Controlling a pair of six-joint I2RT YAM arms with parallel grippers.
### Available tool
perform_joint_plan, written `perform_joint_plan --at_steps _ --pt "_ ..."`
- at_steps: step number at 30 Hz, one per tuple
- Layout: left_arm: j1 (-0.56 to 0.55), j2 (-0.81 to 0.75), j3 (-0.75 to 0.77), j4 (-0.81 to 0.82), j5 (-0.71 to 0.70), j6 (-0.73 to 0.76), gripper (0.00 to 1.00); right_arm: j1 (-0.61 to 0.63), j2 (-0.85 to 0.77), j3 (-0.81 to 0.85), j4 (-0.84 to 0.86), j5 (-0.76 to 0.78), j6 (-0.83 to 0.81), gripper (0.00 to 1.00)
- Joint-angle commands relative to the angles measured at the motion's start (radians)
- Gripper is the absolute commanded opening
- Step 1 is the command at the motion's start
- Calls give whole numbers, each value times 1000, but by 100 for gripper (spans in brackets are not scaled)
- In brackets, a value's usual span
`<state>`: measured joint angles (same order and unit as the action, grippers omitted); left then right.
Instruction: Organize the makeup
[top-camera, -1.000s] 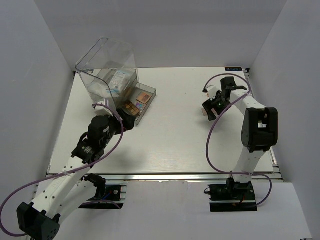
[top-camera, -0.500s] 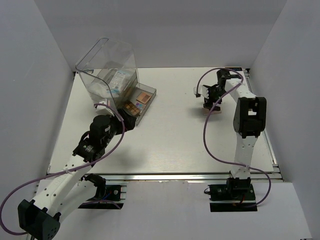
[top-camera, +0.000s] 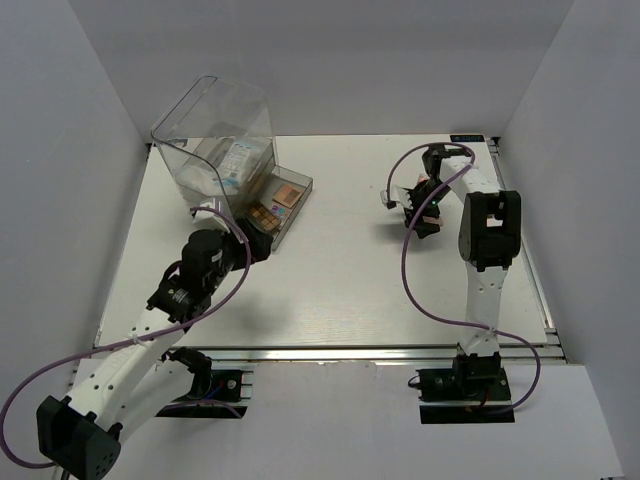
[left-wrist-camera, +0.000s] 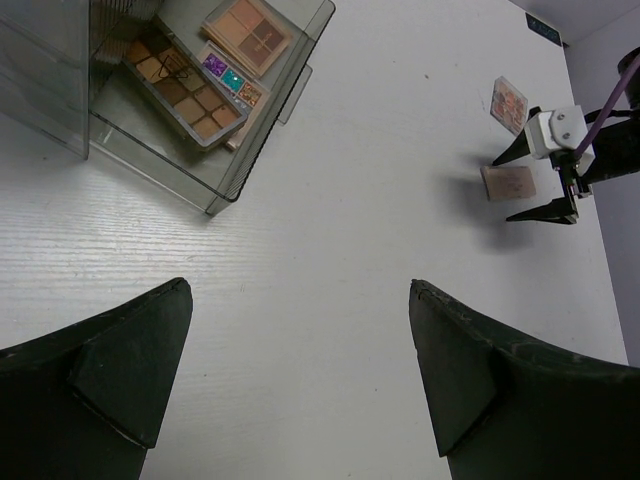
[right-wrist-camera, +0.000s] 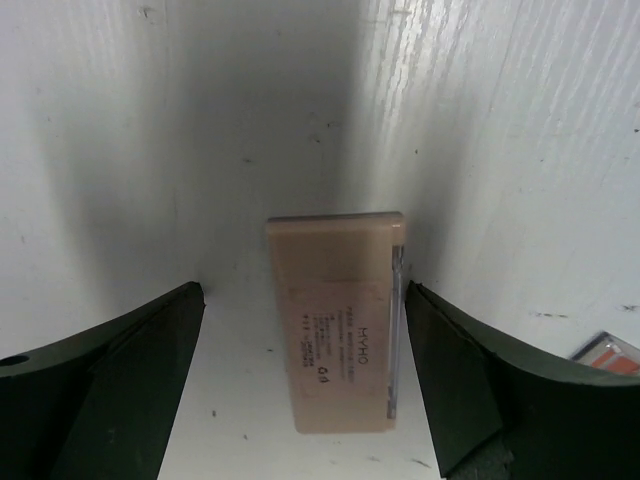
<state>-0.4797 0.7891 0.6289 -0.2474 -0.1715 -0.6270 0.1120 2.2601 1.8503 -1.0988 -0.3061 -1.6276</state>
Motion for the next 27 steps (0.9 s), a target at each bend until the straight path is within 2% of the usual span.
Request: perform_joint_plan --at_steps 1,4,7,9,12,13,15,18,21,23,24,26,27 --pt "3 15 23 13 9 10 98 -2 10 -22 -1 45 46 87" --pt "3 27 32 14 12 10 98 2 12 -72 117 68 106 87" --pt "3 35 43 8 12 16 98 2 32 -69 151 81 147 86" --pt "3 35 49 3 4 18 98 2 39 -69 155 85 158 82" --pt "3 24 49 -6 -2 16 98 6 35 -89 140 104 137 60" --pt "1 21 49 -10 -3 15 98 8 27 -117 149 102 133 39" --pt "3 6 46 -15 -10 13 98 14 -14 -152 163 82 127 17" --pt "3 -31 48 -27 -26 18 98 49 -106 -215 189 -46 156 5" --pt "3 -77 46 -13 -25 26 98 138 -197 -215 192 -161 239 1" --pt "3 -97 49 -1 -34 30 98 210 -247 -191 209 -226 366 0" --pt "3 -112 51 0 -39 33 98 286 -260 -185 264 -238 421 0" --pt "3 -123 61 2 -52 36 98 357 -283 -166 344 -263 596 0" --pt "3 -132 64 0 -56 41 98 423 -281 -158 452 -254 668 0"
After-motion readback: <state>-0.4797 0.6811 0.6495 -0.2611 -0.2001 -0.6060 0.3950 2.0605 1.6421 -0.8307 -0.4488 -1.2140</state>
